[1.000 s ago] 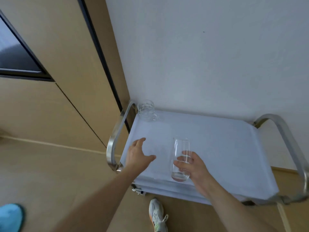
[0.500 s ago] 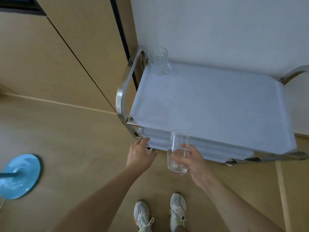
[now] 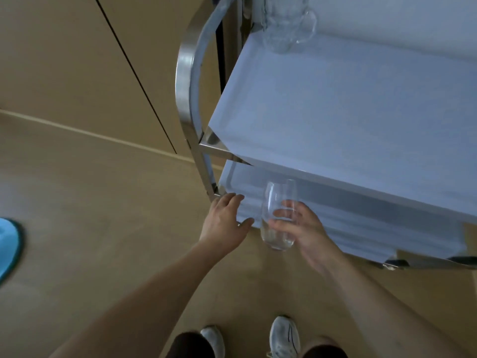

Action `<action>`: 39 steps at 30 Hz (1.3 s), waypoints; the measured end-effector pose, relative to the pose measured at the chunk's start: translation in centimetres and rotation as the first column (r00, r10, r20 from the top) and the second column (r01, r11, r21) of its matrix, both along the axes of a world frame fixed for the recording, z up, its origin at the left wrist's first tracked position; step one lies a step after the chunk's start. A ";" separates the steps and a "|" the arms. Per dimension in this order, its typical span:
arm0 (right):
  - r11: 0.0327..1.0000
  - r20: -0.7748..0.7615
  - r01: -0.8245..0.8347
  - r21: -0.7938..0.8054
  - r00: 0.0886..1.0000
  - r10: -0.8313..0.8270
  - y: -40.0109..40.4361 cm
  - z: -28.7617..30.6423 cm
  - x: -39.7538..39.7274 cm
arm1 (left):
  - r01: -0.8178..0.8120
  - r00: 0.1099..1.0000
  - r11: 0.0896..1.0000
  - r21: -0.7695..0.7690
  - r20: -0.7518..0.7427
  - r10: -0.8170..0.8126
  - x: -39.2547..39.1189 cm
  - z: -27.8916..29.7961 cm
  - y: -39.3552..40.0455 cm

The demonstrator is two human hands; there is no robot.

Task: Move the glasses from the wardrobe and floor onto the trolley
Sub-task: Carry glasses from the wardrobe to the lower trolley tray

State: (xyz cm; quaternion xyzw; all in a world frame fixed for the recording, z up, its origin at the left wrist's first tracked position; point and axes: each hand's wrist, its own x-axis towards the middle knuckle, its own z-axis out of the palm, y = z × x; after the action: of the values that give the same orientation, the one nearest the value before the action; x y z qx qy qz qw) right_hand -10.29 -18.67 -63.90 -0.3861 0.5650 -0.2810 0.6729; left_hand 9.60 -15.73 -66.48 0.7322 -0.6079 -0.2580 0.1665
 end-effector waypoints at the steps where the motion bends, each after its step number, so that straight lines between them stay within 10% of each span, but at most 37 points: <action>1: 1.000 0.012 0.010 -0.021 1.000 -0.010 -0.8 -1.1 0.2 | 0.013 1.000 1.000 -0.025 0.013 -0.013 0.0 -1.3 -0.8; 25: 0.784 0.090 0.172 -0.596 0.985 -0.147 -13.9 -12.7 5.4 | 0.172 0.923 0.937 -0.303 0.381 -0.046 2.2 -12.0 -14.8; 39: 0.712 -0.135 0.019 -0.702 0.978 -0.160 -23.1 -12.6 8.8 | 0.150 0.959 0.881 -0.449 0.283 -0.018 2.4 -13.0 -15.4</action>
State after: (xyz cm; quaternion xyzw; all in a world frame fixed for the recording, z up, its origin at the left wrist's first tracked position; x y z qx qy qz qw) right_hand -1.51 -41.72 -76.53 -0.6073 0.4958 -0.4680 0.4079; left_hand 11.98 -31.10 -79.46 0.6716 -0.7004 -0.0090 0.2414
